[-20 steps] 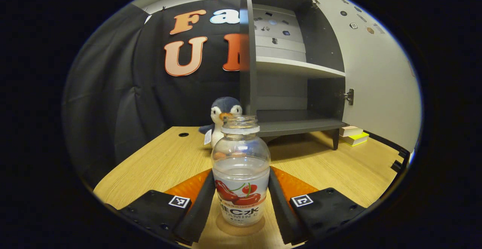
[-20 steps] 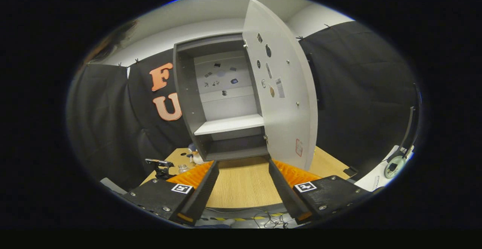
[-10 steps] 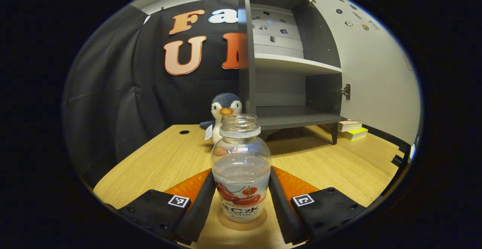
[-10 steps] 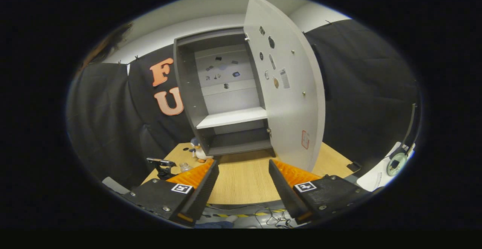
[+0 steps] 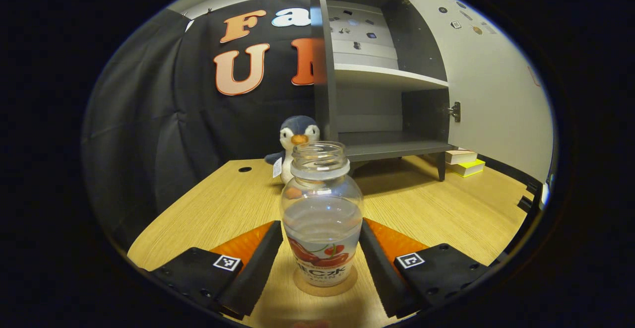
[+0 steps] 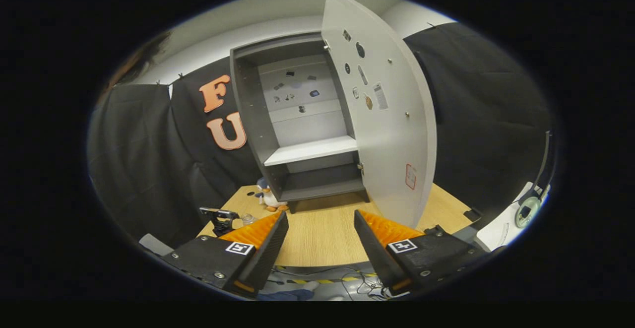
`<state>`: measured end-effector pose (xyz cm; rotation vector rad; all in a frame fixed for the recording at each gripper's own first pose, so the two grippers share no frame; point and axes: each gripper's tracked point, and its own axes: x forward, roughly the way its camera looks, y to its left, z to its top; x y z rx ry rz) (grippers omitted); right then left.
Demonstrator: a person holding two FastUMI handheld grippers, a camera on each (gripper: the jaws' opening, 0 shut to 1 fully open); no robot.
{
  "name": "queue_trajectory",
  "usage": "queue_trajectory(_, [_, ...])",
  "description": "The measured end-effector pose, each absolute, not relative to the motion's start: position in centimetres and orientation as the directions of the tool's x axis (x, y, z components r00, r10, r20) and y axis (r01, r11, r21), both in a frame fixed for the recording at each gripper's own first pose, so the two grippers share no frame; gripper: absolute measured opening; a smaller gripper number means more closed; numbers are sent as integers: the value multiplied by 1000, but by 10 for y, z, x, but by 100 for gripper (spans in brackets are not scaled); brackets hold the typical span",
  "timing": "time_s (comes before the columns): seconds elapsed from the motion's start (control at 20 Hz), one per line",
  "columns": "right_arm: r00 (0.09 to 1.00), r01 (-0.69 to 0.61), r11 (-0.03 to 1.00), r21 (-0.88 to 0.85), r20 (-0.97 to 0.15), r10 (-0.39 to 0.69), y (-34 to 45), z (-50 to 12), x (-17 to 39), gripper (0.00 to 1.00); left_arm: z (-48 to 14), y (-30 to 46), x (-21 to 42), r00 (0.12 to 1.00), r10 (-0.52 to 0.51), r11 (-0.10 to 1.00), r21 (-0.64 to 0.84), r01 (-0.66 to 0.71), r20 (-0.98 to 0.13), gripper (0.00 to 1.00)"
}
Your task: Open the cabinet door with the right hand, grasp the bottle in the cabinet with the left hand and place it on the coaster, then close the cabinet door with the right hand.
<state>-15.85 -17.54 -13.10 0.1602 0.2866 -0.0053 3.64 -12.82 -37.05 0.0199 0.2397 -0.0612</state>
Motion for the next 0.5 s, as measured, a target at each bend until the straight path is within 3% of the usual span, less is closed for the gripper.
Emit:
queue_trajectory(0.45, [966,14,986,164,-258,29,-171,-122,-162,83,-309,-135,35,990,-44,998,47,50,-132,98])
queue_trajectory(0.5, [968,14,986,169,-250,29,-171,-119,-162,88,-299,-134,34,992,-40,998,52,47,-117,98])
